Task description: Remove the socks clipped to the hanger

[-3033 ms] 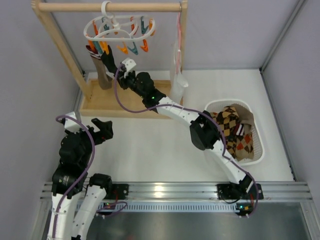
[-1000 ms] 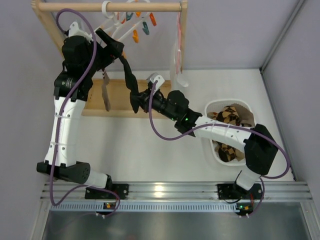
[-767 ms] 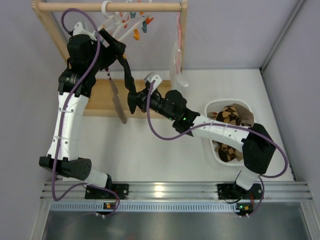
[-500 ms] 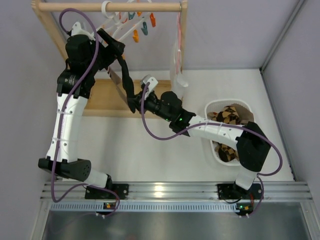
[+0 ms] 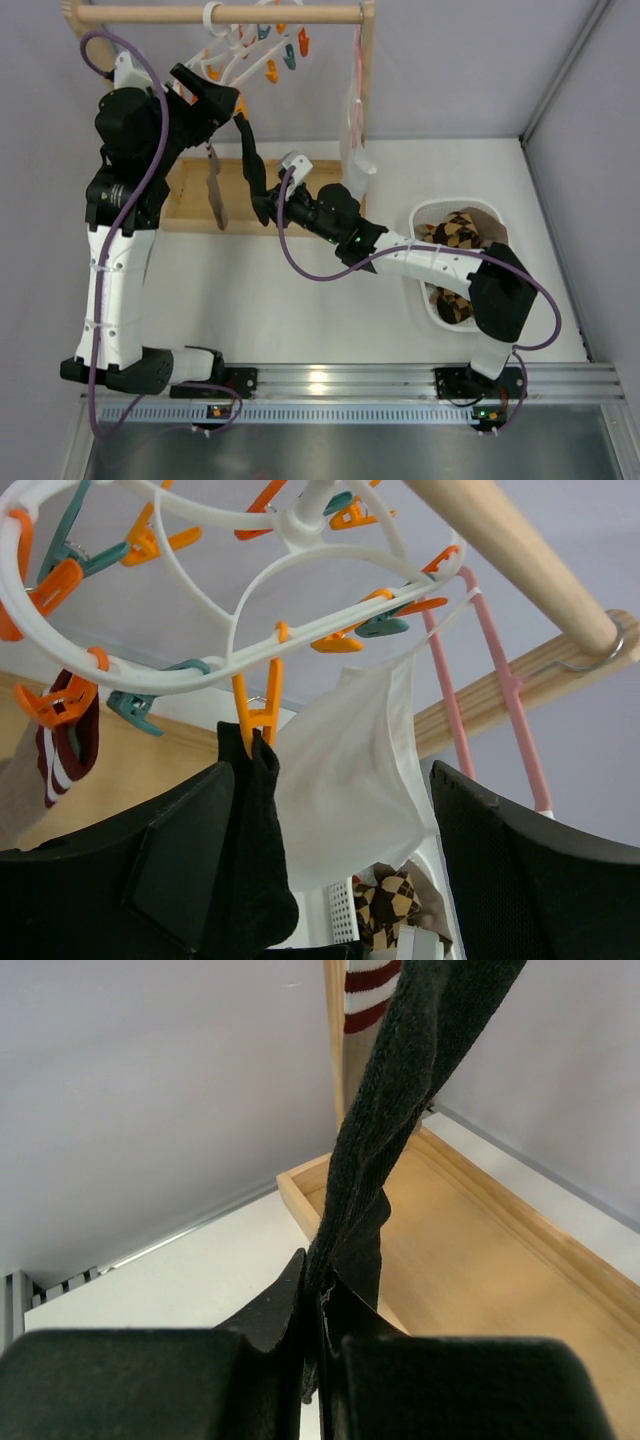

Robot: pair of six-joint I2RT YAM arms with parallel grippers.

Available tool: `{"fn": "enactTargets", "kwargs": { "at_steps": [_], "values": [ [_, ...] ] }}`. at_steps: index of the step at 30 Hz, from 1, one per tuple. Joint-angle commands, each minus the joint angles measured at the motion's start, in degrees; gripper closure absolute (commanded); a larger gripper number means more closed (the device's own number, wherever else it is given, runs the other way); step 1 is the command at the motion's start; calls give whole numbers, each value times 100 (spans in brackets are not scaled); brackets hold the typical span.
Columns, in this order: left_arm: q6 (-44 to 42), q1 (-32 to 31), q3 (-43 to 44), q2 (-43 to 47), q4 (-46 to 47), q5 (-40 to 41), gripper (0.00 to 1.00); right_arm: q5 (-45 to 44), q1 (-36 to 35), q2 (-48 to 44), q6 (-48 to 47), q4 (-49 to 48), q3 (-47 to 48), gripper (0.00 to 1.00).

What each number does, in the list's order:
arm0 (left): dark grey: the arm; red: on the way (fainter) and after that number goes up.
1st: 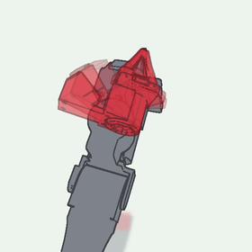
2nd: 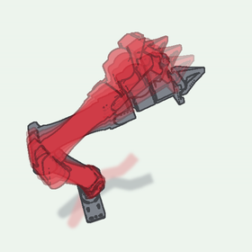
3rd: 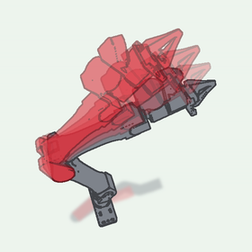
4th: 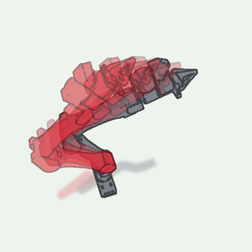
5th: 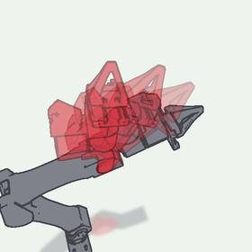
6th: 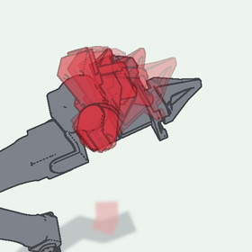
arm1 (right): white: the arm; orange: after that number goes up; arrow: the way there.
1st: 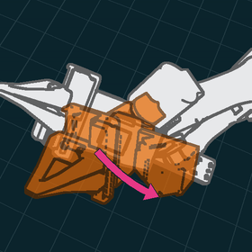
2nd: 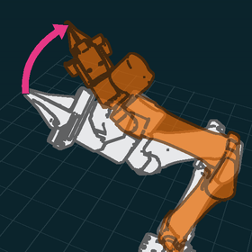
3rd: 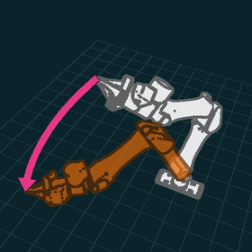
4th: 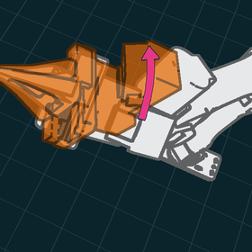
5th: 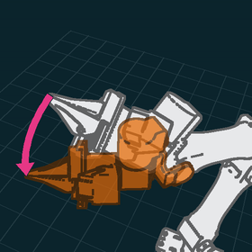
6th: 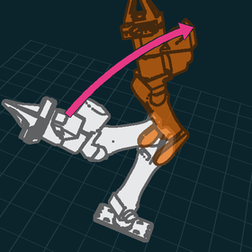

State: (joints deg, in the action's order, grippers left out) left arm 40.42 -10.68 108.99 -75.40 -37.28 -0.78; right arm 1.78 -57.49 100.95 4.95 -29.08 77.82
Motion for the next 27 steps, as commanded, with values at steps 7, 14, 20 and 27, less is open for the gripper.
{"fn": "enactTargets", "kwargs": {
  "at_steps": [7,14,20,27],
  "values": [
    [-184,-31,386,-555,230,-107,21,112,-122,48,59,-36,225,100],
    [-333,-259,518,-924,230,420,27,112,-113,48,67,-45,207,100],
    [-526,-295,562,-1135,230,859,30,156,-122,48,103,-71,155,100],
    [-799,-373,746,-1398,247,1229,32,182,-139,-5,59,-98,111,100]
  ]
}}
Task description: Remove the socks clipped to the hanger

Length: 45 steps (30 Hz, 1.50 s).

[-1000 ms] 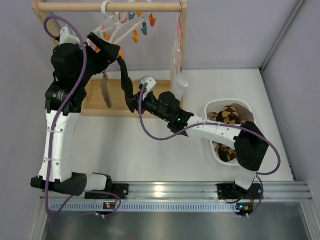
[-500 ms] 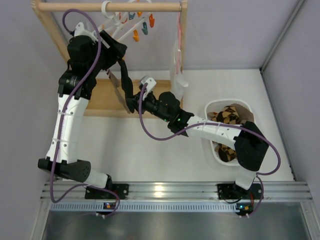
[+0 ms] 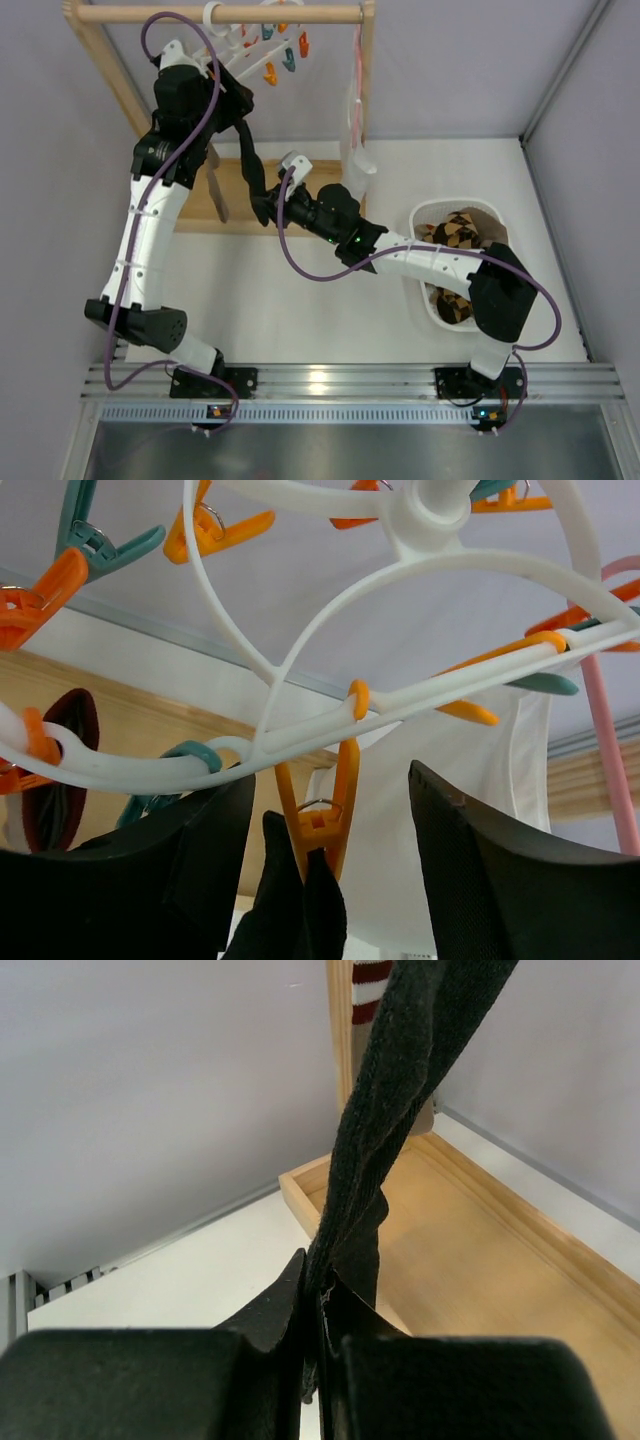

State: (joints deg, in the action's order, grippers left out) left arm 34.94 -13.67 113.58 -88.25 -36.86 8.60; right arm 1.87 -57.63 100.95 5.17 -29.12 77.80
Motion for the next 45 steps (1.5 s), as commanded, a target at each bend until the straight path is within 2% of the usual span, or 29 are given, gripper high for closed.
{"fn": "enactTargets", "kwargs": {
  "at_steps": [1,4,5,8,11,12,14,16,19,20,22,25,26,29,32,33,35,36,38,39,41,45],
  "values": [
    [-285,-100,409,-218,214,300,34,173,-126,4,37,-102,104,100],
    [-409,-188,569,-377,214,405,40,191,-135,-5,28,-102,78,100],
    [-444,-206,612,-395,214,423,48,191,-126,-5,28,-120,69,100],
    [-470,-276,648,-448,206,520,60,200,-135,-31,11,-137,16,100],
    [-488,-303,622,-457,214,564,67,191,-117,-66,-7,-199,-80,100],
    [-488,-303,613,-457,206,564,74,191,-126,-119,2,-216,-116,100],
    [-488,-294,569,-457,206,573,76,191,-126,-232,-7,-295,-282,100],
    [-470,-303,525,-457,206,573,86,147,-126,-330,10,-383,-519,100],
    [-470,-303,516,-492,206,520,89,16,-135,-523,10,-515,-818,100],
    [-444,-303,507,-492,197,485,87,-11,-126,-602,-7,-489,-863,100],
    [-392,-294,403,-404,214,423,74,-81,-126,-742,-60,-253,-1021,100],
    [-374,-312,236,-202,206,265,59,-308,-126,-1312,-42,133,-1512,100],
    [-374,-303,183,-123,214,152,46,-371,-126,-1497,-34,205,-1687,100],
    [-461,-303,-10,132,197,-191,23,-704,-117,-2593,63,862,-2338,100],
    [-383,-303,-440,492,197,-482,16,-1222,-109,-3307,212,1817,-2822,100],
    [-348,-311,-572,719,214,-517,9,-1502,-65,-3771,352,2049,-3040,100],
    [-208,-312,-923,1018,214,-561,5,-1820,49,-4474,606,2715,-3244,100],
    [-128,-312,-1360,1368,232,-579,2,-2083,111,-4696,704,2902,-3419,100],
    [39,-312,-1960,1765,424,-684,2,-2217,347,-5318,967,3542,-3552,100],
    [92,-312,-2554,2185,504,-710,2,-2374,453,-5496,1064,3719,-3639,100],
    [162,-312,-3015,2582,557,-798,2,-2576,759,-5970,1318,4097,-3693,100],
    [-82,-312,-4165,3697,557,-816,2,-3313,1253,-6717,1688,4976,-3780,100]
  ]
}}
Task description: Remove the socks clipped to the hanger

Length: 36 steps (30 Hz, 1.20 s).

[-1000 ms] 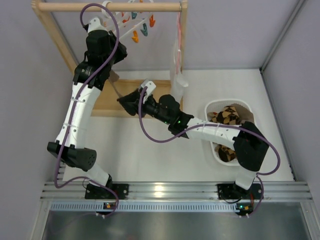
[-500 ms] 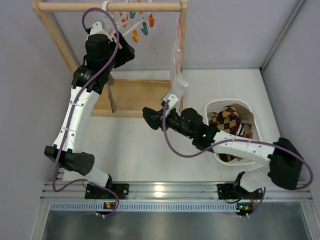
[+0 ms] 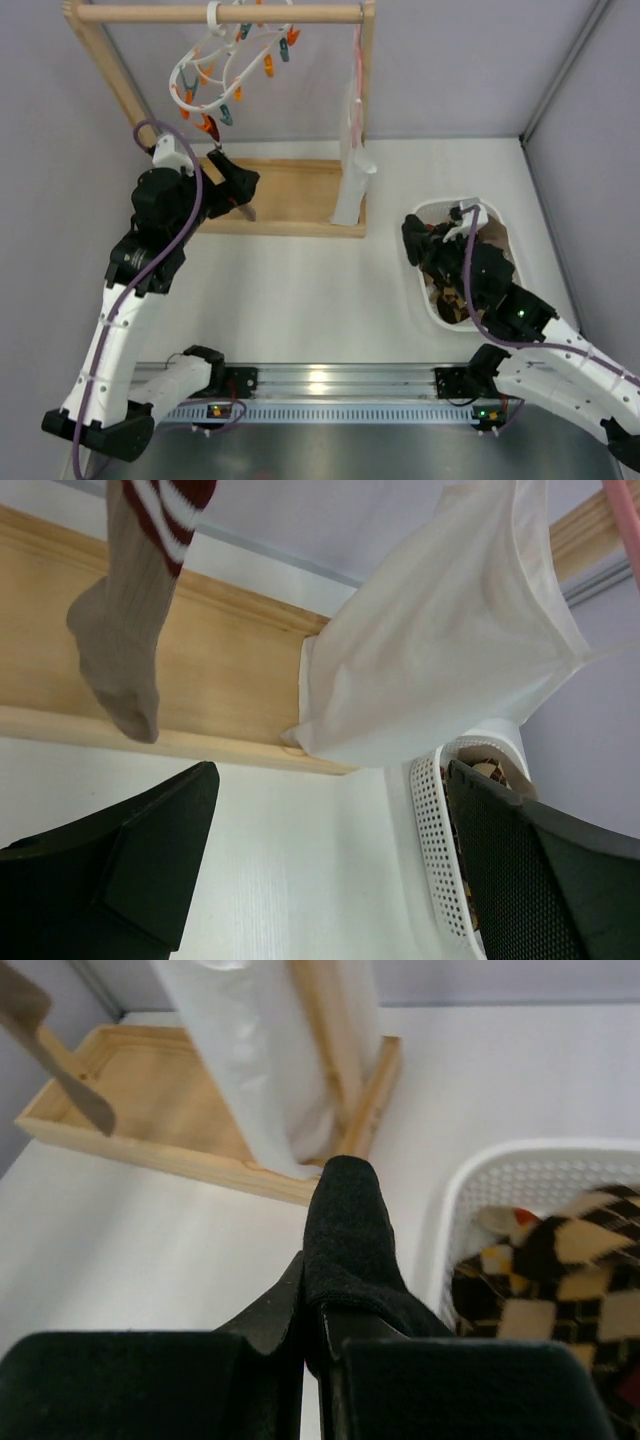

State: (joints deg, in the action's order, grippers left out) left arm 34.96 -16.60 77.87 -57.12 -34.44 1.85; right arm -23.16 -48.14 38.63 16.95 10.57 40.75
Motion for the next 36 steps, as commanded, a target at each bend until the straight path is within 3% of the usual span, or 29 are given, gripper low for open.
{"fn": "enactTargets", "kwargs": {
  "at_steps": [1,8,11,12,13,14,18,19,23,26,27,31,33,36],
  "values": [
    [-86,-19,-745,762,306,-141,2,-918,375,-488,589,1070,-128,100],
    [-779,-19,-1230,1827,-203,-97,2,-1261,1366,-1226,1239,1289,-770,100],
    [-1104,-19,-1090,1924,-667,122,2,-1060,1946,-1087,1345,1212,-963,100],
    [-1184,-19,-933,1907,-792,193,2,-755,2123,-999,1355,1167,-1034,95],
    [-1315,-19,-809,1881,-958,289,2,-569,2281,-920,1390,1132,-1052,63],
    [-1369,-19,-704,1854,-1195,342,2,-402,2605,-736,1520,1114,-1060,43],
    [-1571,-19,-334,2064,-1566,641,2,14,3021,-541,1653,1210,-894,18],
    [-1650,-19,-264,2117,-1610,798,2,-30,3021,-558,1662,1263,-833,1],
    [-1773,-19,-175,2302,-1742,1115,2,-40,3021,-655,1462,1518,-420,1],
    [-1686,-19,-359,2390,-1716,1448,2,696,3021,-699,1146,1388,-103,1],
    [-1659,-19,-421,2399,-1707,1528,2,1577,3021,-699,1109,1204,-85,1],
    [-1414,-19,-606,2416,-1698,1714,2,4263,3004,-507,1546,-674,-541,0],
    [-1361,-19,-641,2434,-1689,1792,2,4783,2794,-138,1995,-1818,-752,1],
    [-1299,-19,-667,2583,-1698,2081,2,4323,1952,442,1822,-2479,-631,1]
  ]
}}
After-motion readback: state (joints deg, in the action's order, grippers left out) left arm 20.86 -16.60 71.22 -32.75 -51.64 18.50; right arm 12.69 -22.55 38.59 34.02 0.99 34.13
